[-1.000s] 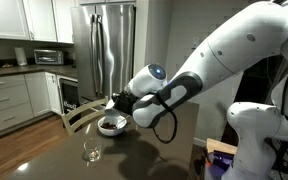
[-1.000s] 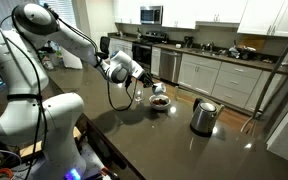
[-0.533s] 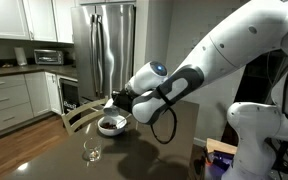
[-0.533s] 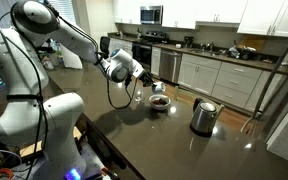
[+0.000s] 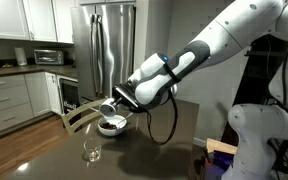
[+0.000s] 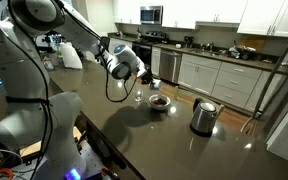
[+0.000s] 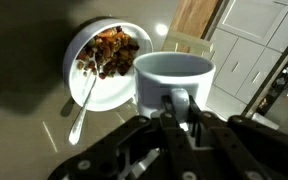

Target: Pour the contents from the white cup into the white bowl

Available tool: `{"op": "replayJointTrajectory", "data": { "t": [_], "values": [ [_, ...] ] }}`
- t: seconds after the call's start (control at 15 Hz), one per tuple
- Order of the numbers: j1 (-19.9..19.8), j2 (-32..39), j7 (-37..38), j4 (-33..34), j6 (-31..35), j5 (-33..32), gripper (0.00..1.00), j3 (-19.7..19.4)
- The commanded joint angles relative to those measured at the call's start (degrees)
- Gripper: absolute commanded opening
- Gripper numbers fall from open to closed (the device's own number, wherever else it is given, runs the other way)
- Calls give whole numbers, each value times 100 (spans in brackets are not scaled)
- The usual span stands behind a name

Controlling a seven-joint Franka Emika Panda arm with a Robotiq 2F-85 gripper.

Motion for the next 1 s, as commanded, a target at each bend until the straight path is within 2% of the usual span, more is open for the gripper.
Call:
{"op": "replayJointTrajectory", "data": {
  "t": [0.0, 0.07, 0.2, 0.27, 0.33, 0.4, 0.93],
  "values": [
    [673, -1205, -240, 77, 279, 161, 4, -659],
    [797, -1499, -274, 96, 362, 178, 4, -786],
    [796, -2133, -313, 183, 528, 146, 4, -802],
    [-474, -2450, -182, 206, 643, -39, 4, 445],
    [240, -2776, -294, 201, 775, 9, 4, -265],
    [-186, -2906, -245, 128, 836, -58, 4, 119],
    [-2097, -3876, -214, -213, 763, -419, 4, 1734]
  ]
}}
